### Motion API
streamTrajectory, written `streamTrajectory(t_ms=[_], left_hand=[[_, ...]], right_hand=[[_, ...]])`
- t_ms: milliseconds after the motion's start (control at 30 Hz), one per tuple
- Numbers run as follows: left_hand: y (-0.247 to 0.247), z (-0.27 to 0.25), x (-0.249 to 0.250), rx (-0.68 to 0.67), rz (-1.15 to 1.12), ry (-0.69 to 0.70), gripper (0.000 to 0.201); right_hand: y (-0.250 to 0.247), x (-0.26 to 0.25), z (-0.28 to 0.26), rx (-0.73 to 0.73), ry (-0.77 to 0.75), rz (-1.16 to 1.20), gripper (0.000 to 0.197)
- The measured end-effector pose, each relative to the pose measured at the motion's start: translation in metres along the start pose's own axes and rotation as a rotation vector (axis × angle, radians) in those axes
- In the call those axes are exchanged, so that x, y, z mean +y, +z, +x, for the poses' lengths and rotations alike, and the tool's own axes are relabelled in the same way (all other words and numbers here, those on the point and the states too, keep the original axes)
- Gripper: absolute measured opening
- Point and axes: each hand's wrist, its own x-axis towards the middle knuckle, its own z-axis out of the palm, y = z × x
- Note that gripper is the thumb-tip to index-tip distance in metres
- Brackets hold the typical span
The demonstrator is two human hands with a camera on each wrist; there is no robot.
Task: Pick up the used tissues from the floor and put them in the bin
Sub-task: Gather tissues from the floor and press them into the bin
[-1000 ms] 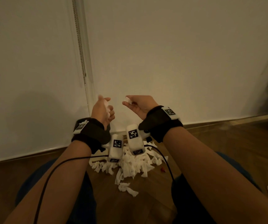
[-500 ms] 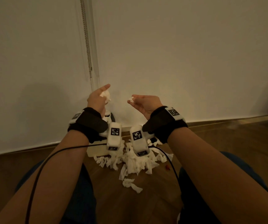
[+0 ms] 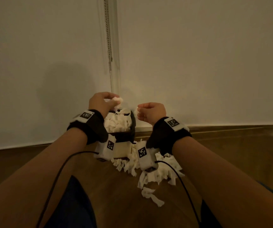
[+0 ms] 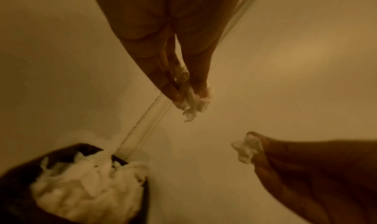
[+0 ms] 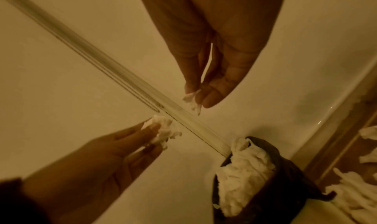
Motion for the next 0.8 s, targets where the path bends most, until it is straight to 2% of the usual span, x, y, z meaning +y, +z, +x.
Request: streamTrajectory(t_ms=[133,300,367,467,633,700,800], left_hand=[[0.011,0.016,-0.037,-0.14,0.326,-0.022,0.019],[0.029,0.032,-0.071,-0.208,0.519,-0.052,0.021],[0.034,0.038,-0.079,-0.237,0.558,-0.062,0.023],[0.042,0.046,-0.092,-0.348,0.688,-0.087,0.027],[0.041,0.051,-0.117,-0.436,0.859,-0.172,0.036],[0.041,0.049,-0.128,-0.49,0.965,-0.165,0.036],[0.046,0.048,-0.139,-0.533,1.069,-0.174,0.039]], right_hand=[[0.027,0.041,0.03,0.008,-0.088,-0.383,0.016],[0.05,0.089,0.056,-0.136,-0.112,-0.784,0.029],[0.059,0.102,0.063,-0.162,-0.153,-0.843,0.03],[0.07,0.118,0.07,-0.245,-0.264,-0.958,0.029],[0.086,0.142,0.077,-0.374,-0.339,-1.18,0.031],[0.088,0.151,0.082,-0.396,-0.403,-1.271,0.037],[0.088,0.156,0.094,-0.396,-0.418,-1.358,0.042]])
